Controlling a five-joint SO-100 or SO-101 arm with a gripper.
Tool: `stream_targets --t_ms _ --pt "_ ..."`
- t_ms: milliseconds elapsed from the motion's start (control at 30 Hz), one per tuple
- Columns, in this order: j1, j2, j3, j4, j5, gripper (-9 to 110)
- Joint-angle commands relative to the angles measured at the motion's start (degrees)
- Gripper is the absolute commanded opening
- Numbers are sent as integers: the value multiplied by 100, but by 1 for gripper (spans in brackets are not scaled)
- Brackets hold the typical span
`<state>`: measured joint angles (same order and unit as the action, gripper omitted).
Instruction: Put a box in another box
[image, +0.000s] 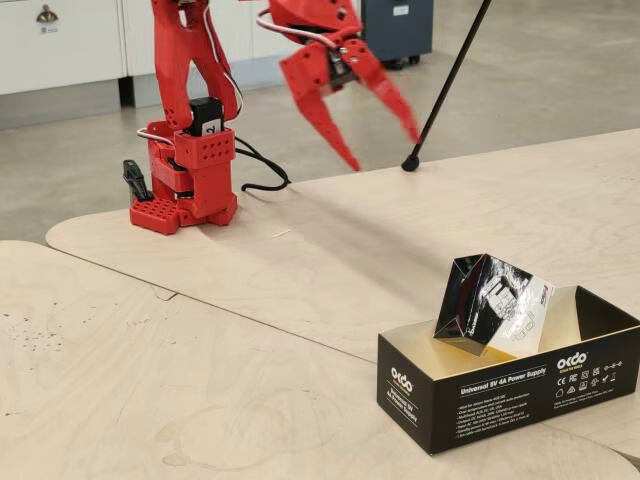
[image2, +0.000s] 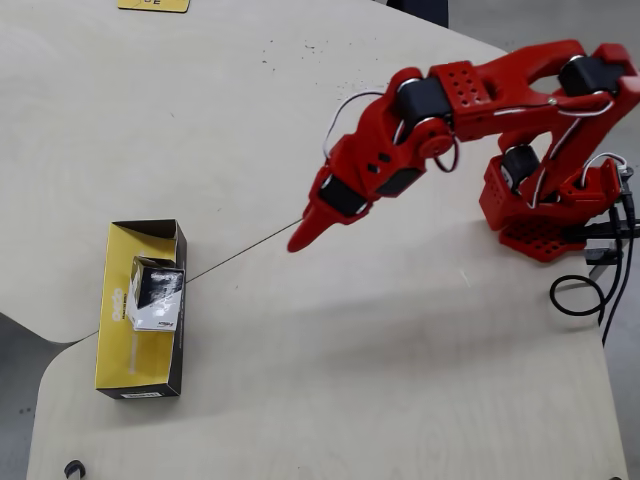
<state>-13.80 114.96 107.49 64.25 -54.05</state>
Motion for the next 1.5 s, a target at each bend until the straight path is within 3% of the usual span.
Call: stream_targets --t_ms 0,300,600,1100,1467 --pt "308 1310 1230 9 -325 14" --pt "536 3375 3929 53 -1116 0" --pt "817 5432 5739 88 -1951 -1" --pt "1134 7093 6917 97 -2338 -1" --pt "1151 7242 6917 1468 -2575 -1"
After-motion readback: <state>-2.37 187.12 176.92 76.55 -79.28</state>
